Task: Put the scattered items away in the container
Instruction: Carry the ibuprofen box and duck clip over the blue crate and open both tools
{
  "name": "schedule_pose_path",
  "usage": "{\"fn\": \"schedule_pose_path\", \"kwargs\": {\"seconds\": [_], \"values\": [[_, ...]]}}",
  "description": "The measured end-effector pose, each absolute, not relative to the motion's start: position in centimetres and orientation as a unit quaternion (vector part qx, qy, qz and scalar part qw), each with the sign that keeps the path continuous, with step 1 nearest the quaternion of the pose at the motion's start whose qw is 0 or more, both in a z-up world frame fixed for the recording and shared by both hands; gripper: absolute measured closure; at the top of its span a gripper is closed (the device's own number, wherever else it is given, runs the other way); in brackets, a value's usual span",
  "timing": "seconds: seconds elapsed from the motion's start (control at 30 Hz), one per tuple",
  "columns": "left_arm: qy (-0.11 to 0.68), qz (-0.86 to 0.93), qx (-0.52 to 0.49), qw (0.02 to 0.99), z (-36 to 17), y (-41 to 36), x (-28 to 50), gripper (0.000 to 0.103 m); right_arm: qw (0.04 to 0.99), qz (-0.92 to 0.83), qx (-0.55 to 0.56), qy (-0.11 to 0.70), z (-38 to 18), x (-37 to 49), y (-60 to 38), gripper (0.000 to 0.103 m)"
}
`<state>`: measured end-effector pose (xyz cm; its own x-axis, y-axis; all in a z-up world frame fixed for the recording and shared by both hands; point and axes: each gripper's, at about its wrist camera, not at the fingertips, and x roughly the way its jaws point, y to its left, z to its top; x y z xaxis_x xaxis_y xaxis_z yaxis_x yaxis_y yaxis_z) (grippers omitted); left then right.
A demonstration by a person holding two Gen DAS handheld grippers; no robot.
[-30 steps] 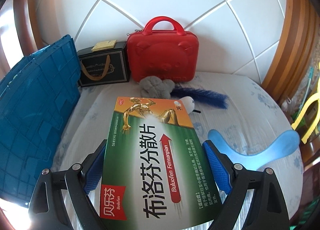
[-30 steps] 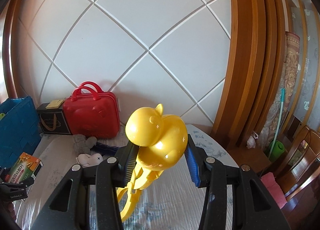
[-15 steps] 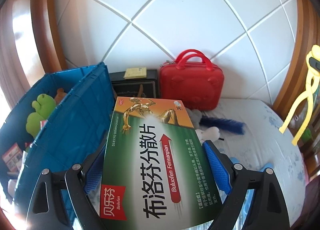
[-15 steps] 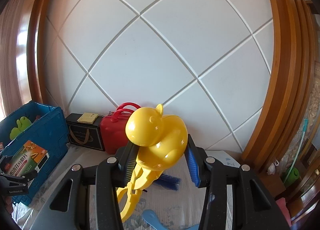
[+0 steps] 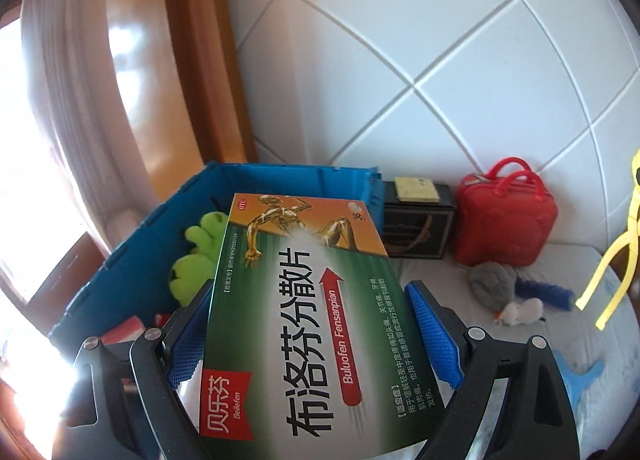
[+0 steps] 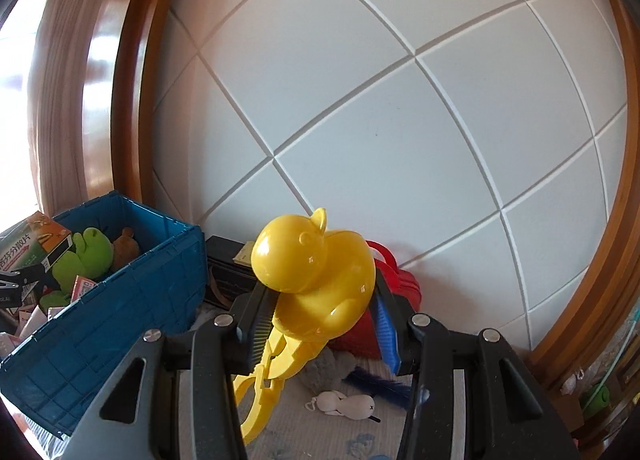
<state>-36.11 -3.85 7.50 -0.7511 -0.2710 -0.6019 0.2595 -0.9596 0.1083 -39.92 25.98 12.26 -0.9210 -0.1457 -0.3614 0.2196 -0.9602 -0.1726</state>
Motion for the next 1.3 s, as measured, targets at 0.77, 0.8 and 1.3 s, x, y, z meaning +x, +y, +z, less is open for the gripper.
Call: {"fn": "schedule_pose_path", "kwargs": {"seconds": [0.77,0.8,1.3], "values": [[0.030,-0.909,0.371,0.188,1.3,-22.8,-31.3,0.011,0.280,-0.932,0.168,0.155,10.4,-38.6,-7.6,0.058],[0.031,-0.909,0.372,0.186,1.1,-22.8,-31.4,0.010,0.277,-0.932,0.173,0.156,10.3,-38.7,-7.7,0.058],[0.031,-0.908,0.387,0.157,-0.7,-21.5,-31.1,0.007,0.270,-0.916,0.248,0.165,8.5,-39.2,-7.3,0.003]]}}
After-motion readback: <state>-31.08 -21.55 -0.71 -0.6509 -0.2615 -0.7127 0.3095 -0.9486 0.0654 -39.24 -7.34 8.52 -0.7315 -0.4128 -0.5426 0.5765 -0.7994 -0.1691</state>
